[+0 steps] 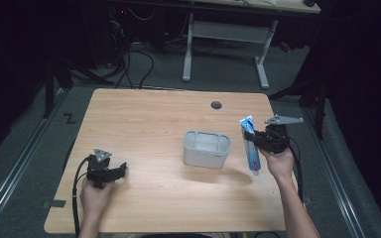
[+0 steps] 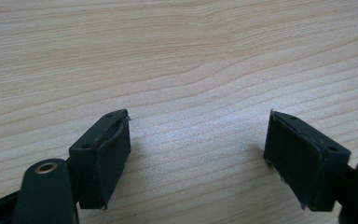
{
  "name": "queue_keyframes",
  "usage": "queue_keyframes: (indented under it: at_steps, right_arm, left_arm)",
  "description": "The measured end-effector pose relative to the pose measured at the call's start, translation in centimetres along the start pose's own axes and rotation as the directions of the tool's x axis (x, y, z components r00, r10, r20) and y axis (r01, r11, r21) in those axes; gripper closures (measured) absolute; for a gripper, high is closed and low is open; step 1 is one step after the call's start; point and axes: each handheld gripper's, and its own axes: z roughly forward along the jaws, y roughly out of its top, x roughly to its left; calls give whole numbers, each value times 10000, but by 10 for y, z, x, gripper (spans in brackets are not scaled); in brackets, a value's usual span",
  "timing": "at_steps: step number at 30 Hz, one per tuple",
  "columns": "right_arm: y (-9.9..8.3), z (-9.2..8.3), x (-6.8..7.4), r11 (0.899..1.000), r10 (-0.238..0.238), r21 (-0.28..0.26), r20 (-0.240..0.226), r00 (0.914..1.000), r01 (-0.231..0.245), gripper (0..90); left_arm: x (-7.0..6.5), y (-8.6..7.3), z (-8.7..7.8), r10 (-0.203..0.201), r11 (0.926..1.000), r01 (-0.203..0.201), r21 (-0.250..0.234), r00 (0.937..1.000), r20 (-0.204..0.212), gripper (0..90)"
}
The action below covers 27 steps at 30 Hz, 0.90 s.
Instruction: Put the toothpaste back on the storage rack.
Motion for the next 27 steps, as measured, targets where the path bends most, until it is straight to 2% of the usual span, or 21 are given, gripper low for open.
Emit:
queue_keyframes:
  at_steps: [7, 23, 27]
  right_arm:
    - [1, -1, -1, 10000, -18, 25, 97, 10000, 17, 745]
    - [11, -10, 5, 9994, -157, -320, -152, 9998, 152, 745]
    - [14, -13, 9, 9988, -315, -377, -267, 9991, 305, 746]
  left_arm:
    - [0, 0, 0, 4, 10000, -4, 0, 10000, -4, 229]
    - [0, 0, 0, 11, 10000, -11, 0, 10000, -7, 229]
    - [0, 0, 0, 16, 10000, -16, 1, 10000, -6, 229]
